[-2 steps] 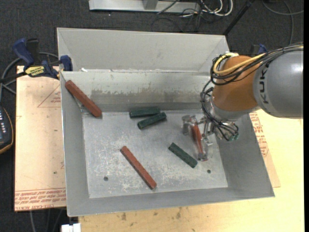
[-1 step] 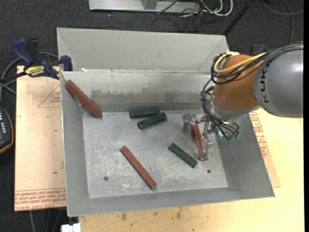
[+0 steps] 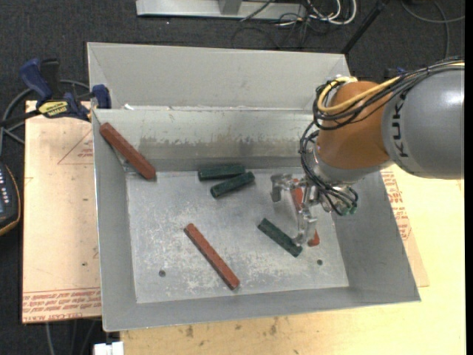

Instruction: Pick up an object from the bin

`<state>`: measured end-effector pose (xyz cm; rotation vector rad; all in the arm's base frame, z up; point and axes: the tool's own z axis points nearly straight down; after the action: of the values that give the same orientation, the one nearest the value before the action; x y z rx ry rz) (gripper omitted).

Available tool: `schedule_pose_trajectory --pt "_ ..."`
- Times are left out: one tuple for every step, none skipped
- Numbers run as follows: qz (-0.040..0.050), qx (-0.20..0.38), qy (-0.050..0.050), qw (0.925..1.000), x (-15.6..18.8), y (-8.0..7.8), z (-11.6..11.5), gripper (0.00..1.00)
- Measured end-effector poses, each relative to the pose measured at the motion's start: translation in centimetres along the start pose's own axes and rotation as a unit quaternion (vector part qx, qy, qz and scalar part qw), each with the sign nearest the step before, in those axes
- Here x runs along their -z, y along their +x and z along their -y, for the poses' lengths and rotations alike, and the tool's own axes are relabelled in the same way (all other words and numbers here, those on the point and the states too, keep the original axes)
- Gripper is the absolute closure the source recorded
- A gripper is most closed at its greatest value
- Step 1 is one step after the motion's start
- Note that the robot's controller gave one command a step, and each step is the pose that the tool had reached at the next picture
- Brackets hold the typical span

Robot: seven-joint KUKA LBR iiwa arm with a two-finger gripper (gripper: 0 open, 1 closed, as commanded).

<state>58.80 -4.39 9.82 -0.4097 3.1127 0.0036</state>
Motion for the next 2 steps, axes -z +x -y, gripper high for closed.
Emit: schedule_pose_trajectory --pt "-0.0010 -0.033 0.000 0.9994 -1.9 2.6 -2.6 0.00" --pt "0.0002 -0.127 0.001 0.9919 -2.7 6.2 4.6 0.00"
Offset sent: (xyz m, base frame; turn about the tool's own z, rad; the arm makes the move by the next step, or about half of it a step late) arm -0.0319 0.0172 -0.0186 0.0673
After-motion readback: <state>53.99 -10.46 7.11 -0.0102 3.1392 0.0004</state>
